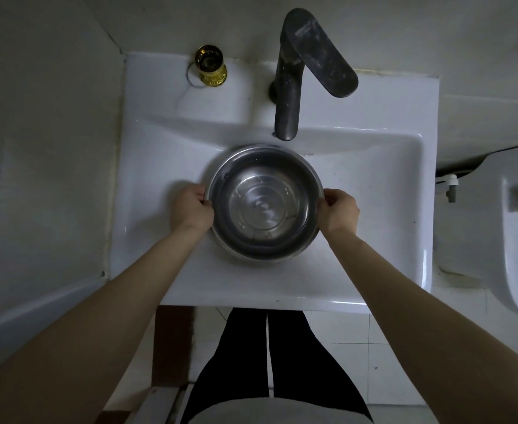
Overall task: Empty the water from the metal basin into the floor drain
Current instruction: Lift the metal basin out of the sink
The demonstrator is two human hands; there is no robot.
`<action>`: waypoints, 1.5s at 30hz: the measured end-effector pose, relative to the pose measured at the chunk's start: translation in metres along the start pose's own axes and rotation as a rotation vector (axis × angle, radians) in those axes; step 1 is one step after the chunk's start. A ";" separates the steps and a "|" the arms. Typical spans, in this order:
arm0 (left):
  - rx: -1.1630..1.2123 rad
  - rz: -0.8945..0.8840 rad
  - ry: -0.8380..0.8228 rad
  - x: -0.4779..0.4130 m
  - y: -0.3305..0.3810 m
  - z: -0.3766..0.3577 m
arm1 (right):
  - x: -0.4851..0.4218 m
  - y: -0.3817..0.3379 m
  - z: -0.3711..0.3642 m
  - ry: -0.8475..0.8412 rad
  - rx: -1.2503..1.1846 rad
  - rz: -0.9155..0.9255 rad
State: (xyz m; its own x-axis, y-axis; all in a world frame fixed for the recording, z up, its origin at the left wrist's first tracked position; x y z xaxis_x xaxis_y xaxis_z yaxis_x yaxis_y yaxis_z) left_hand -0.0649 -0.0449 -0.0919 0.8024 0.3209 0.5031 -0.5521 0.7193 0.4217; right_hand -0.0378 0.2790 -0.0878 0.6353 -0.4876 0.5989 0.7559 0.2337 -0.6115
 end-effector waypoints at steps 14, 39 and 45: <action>0.083 0.027 0.034 0.027 0.001 0.027 | 0.029 -0.014 0.019 -0.002 -0.027 0.055; 0.193 -0.090 -0.021 0.105 0.029 0.072 | 0.099 -0.018 0.088 0.089 -0.172 0.171; 0.190 -0.130 -0.017 0.121 0.034 0.086 | 0.112 -0.022 0.097 0.094 -0.188 0.191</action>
State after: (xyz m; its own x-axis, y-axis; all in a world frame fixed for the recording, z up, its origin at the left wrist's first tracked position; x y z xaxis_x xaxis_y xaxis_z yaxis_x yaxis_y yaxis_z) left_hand -0.0060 -0.0343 0.0485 0.8667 0.2211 0.4473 -0.4781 0.6243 0.6179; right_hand 0.0322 0.3012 0.0426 0.7393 -0.5277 0.4183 0.5757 0.1731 -0.7991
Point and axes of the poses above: each hand's wrist, its own x-axis away from the middle knuckle, its own z-axis out of the back of the hand, y = z × x, the point moved 7 cm from there along -x, towards the middle knuckle, and after that the axes turned 9 degrees about -x, right-handed, at the moved point
